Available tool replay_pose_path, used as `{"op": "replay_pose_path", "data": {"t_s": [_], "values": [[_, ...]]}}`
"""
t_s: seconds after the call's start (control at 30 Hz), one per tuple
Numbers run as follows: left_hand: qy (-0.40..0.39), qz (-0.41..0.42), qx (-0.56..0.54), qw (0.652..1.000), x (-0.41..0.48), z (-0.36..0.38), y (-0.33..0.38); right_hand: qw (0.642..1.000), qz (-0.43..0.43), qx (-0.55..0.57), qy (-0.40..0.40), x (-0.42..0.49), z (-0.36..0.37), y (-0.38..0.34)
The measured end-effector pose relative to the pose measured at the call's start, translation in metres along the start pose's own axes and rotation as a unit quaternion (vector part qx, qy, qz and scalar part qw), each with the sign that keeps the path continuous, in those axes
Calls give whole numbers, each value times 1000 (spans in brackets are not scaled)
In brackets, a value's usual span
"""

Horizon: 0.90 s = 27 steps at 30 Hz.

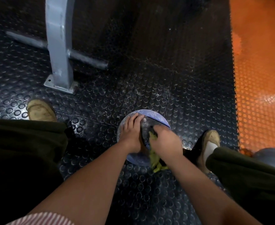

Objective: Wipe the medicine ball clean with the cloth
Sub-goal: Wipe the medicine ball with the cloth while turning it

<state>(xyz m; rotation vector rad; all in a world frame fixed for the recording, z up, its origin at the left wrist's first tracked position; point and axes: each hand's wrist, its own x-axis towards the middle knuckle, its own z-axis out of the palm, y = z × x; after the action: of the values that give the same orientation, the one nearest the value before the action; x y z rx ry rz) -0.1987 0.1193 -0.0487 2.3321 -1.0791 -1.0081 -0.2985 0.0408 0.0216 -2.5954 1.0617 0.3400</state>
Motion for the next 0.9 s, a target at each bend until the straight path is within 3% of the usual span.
{"op": "replay_pose_path", "data": {"t_s": [0.27,0.57,0.63,0.77,0.9], "values": [[7,-22,5,1000,1,1,3,996,-77,-43,12,-36,24,13],[-4,-12,20,1000,1,-4,6,990,120,64,31,-22,10,44],[-3,-15,20,1000,0,-3,8,991,104,69,48,-21,10,37],[17,-18,20,1000,-2,4,5,998,-11,41,39,-23,17,8],[4,-16,-4,1000,-5,3,3,999,11,42,29,-21,12,18]]}}
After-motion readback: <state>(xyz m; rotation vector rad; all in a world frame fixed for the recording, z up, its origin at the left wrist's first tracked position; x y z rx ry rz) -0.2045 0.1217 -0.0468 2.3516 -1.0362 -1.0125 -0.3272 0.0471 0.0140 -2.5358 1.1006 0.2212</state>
